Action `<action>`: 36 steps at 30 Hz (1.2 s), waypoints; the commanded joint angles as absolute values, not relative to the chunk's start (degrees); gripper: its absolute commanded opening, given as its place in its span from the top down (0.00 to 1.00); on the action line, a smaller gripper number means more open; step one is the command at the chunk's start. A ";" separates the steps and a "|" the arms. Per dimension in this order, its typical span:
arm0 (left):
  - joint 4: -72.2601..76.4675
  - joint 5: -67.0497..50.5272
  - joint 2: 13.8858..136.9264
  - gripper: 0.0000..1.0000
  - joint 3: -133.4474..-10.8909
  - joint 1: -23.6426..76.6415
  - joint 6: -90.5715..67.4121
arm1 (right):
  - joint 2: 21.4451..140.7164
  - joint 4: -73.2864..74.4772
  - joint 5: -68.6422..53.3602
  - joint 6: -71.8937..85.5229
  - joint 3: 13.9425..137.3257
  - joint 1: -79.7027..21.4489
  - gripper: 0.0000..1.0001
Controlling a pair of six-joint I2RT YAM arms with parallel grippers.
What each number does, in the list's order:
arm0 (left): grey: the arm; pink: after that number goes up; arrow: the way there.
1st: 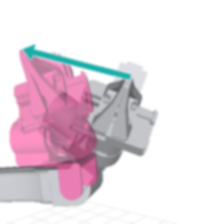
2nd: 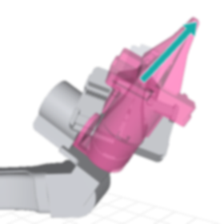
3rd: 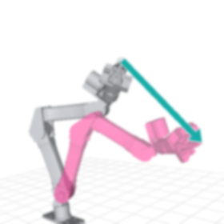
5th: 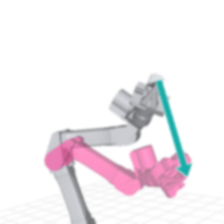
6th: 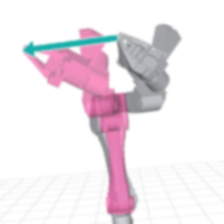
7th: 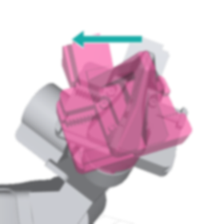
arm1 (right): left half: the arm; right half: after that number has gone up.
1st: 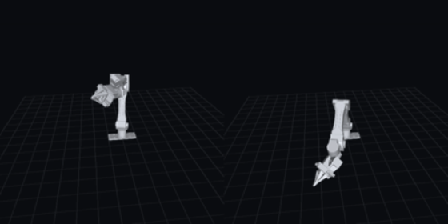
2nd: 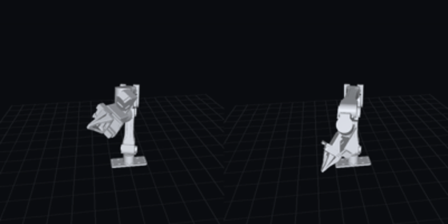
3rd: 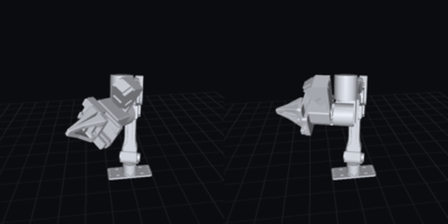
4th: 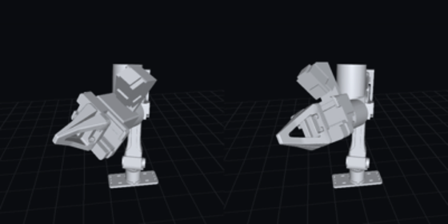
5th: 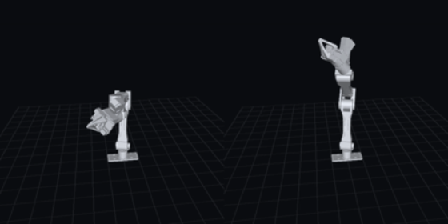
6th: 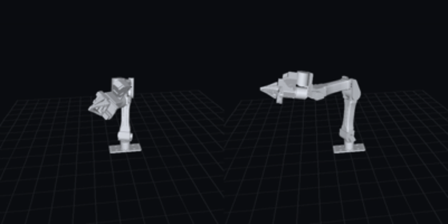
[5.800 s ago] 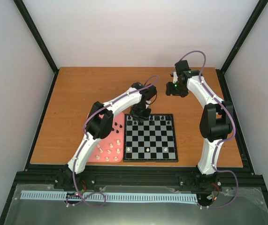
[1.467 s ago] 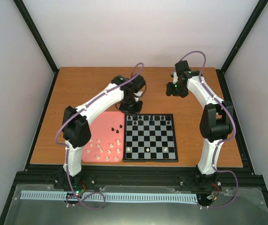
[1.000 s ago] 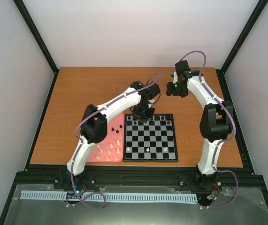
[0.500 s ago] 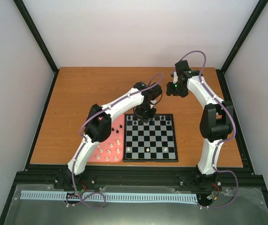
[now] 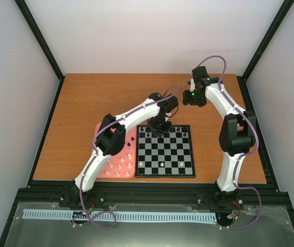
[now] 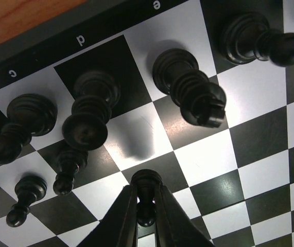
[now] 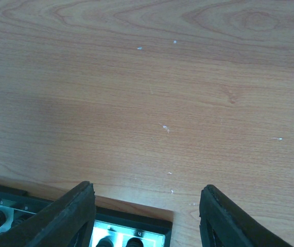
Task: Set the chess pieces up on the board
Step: Place the chess piece on the chessboard.
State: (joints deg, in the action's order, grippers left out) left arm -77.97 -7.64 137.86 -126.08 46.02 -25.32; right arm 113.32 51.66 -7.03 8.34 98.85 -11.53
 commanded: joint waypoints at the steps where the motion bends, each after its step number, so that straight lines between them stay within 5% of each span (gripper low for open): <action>1: -77.22 -7.21 139.10 0.89 -128.25 45.53 -24.96 | 112.48 51.96 -6.38 7.91 100.16 -10.94 0.44; 36: -76.33 -6.70 141.72 0.85 -130.96 44.48 -25.14 | 112.98 52.06 -6.80 7.82 100.02 -10.99 0.44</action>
